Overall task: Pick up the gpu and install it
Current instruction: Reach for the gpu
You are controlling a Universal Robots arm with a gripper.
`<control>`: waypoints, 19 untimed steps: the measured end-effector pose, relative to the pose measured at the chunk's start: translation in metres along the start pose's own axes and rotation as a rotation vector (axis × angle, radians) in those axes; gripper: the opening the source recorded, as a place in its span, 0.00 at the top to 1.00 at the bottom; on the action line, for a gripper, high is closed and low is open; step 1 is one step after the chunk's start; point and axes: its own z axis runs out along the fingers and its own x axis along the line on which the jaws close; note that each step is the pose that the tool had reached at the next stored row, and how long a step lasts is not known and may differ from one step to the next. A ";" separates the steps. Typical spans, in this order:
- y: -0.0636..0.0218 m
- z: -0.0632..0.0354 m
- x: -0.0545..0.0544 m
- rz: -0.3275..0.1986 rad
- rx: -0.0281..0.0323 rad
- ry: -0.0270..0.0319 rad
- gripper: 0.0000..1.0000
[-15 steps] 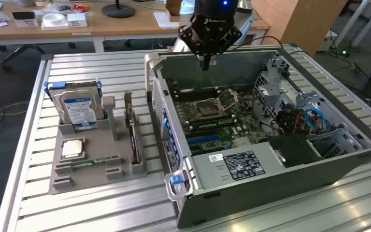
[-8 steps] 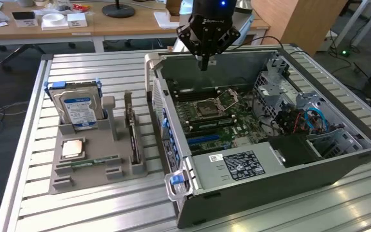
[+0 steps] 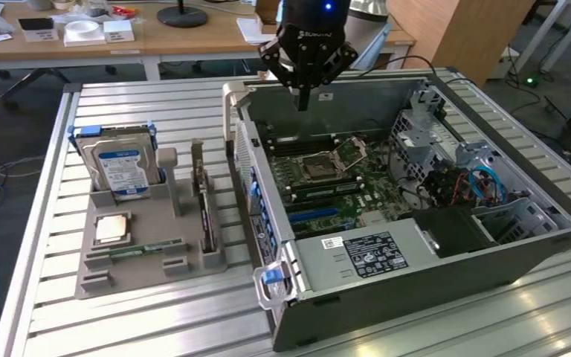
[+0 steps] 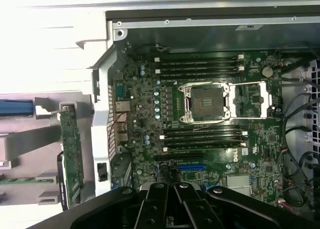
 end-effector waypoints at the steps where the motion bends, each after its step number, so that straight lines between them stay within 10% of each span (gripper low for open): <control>1: -0.0001 0.0001 0.001 0.000 0.0000 -0.0001 0.89; 19: -0.0032 0.0009 0.042 0.000 0.0000 -0.0001 0.89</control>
